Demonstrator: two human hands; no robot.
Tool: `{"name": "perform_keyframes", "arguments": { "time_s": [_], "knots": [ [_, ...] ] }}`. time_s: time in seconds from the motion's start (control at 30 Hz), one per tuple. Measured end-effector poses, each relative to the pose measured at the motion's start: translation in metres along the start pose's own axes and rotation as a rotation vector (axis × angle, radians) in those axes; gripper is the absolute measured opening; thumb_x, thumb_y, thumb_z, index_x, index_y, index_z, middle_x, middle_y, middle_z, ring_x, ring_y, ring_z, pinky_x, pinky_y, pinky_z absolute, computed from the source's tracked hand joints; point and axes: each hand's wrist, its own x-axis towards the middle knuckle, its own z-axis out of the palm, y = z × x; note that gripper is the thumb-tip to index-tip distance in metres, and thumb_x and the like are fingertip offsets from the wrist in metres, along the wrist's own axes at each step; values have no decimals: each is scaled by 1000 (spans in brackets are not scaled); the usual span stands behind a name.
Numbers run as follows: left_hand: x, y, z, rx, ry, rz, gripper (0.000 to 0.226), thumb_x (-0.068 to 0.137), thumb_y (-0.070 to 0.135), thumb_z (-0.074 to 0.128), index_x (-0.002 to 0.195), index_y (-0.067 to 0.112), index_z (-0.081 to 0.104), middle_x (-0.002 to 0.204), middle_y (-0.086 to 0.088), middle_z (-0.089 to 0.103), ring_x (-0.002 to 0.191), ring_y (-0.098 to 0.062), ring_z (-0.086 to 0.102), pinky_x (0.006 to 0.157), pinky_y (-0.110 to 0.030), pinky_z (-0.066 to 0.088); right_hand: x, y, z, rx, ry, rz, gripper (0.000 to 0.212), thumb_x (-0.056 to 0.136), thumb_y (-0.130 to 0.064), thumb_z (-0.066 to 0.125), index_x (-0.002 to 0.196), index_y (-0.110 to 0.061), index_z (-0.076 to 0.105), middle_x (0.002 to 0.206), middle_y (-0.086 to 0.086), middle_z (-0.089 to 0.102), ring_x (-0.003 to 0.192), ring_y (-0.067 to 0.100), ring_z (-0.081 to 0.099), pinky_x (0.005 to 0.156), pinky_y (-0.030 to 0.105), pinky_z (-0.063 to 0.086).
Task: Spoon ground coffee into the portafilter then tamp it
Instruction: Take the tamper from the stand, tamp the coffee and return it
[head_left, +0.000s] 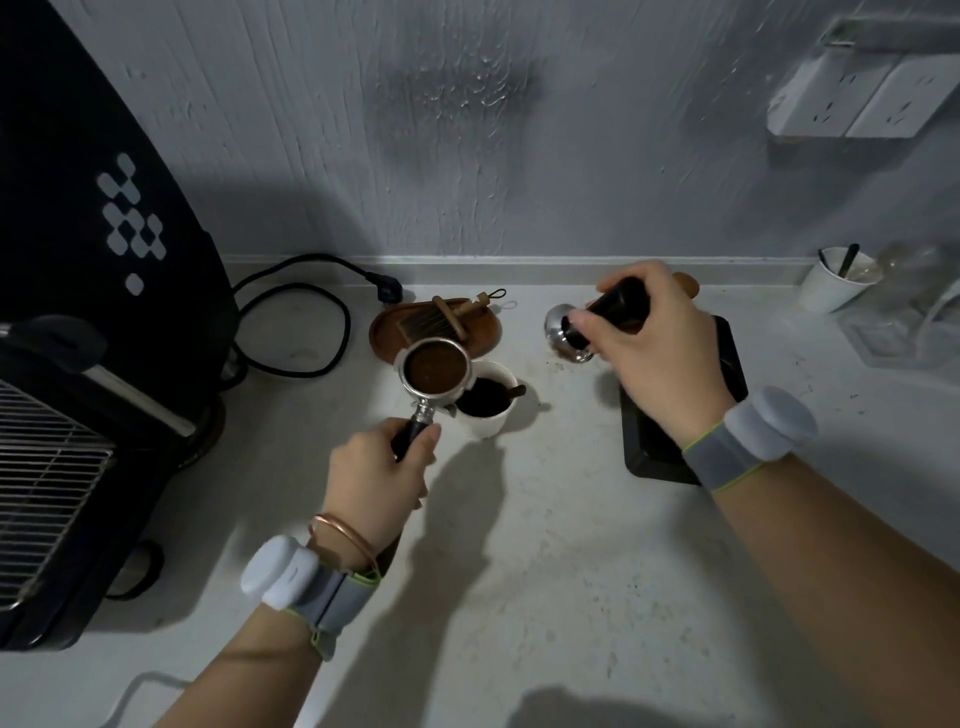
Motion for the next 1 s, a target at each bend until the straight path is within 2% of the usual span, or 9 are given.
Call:
{"name": "perform_keyframes", "arguments": {
  "time_s": [0.07, 0.17, 0.3, 0.37, 0.47, 0.53, 0.67, 0.83, 1.0],
  "knots": [
    [10, -3, -3, -16, 36, -27, 28, 94, 39, 58, 76, 20, 68, 46, 3, 65, 35, -3, 60, 43, -5, 43, 12, 12, -7, -18, 72, 29, 33, 76, -38, 77, 101, -26, 59, 90, -6, 66, 82, 13, 63, 76, 20, 50],
    [24, -9, -6, 1, 80, -55, 29, 94, 40, 57, 75, 21, 68, 48, 2, 66, 36, -3, 61, 48, -14, 47, 32, 32, -21, -61, 183, 43, 32, 76, -37, 76, 101, -25, 60, 90, -7, 64, 82, 10, 60, 71, 6, 40],
    [33, -25, -7, -3, 138, -104, 32, 94, 40, 56, 71, 21, 67, 46, 1, 66, 35, -2, 60, 51, -22, 47, 55, 56, -42, -86, 307, 78, 32, 76, -35, 72, 103, -23, 60, 92, -9, 62, 83, 8, 58, 75, 13, 39],
    [36, -34, -4, -29, 167, -125, 33, 93, 39, 57, 68, 21, 67, 45, 1, 66, 36, -4, 61, 57, -30, 53, 64, 69, -50, -98, 333, 108, 32, 77, -32, 71, 105, -21, 60, 94, -8, 61, 89, 13, 59, 77, 15, 40],
    [38, -47, 1, -49, 186, -165, 33, 94, 39, 56, 69, 20, 67, 49, -1, 68, 44, -13, 67, 69, -39, 58, 72, 92, -55, -142, 355, 170, 33, 79, -30, 70, 108, -19, 59, 101, 1, 67, 95, 22, 61, 71, 11, 34],
    [41, -53, 8, -64, 188, -203, 33, 93, 40, 56, 69, 20, 67, 49, -1, 69, 49, -16, 69, 71, -38, 58, 74, 110, -55, -140, 367, 247, 31, 80, -30, 70, 108, -20, 58, 105, 5, 68, 95, 24, 62, 69, 11, 33],
    [42, -61, 21, -39, 173, -261, 37, 93, 44, 55, 66, 21, 67, 43, 1, 65, 56, -17, 68, 61, -29, 46, 76, 144, -49, -143, 374, 367, 28, 81, -34, 69, 105, -25, 57, 98, 1, 64, 82, 18, 56, 69, 18, 38],
    [39, -75, 33, -15, 142, -302, 40, 94, 44, 54, 67, 17, 67, 39, 6, 62, 52, -8, 62, 52, -20, 39, 80, 176, -41, -165, 344, 432, 25, 83, -38, 67, 101, -29, 53, 90, 0, 57, 76, 23, 54, 68, 29, 43],
    [37, -86, 43, -2, 136, -323, 42, 94, 46, 54, 65, 17, 65, 44, -1, 64, 55, -16, 65, 52, -23, 40, 88, 194, -33, -185, 291, 494, 23, 87, -35, 64, 105, -28, 51, 91, 2, 54, 76, 26, 52, 67, 31, 43]
  ]
}}
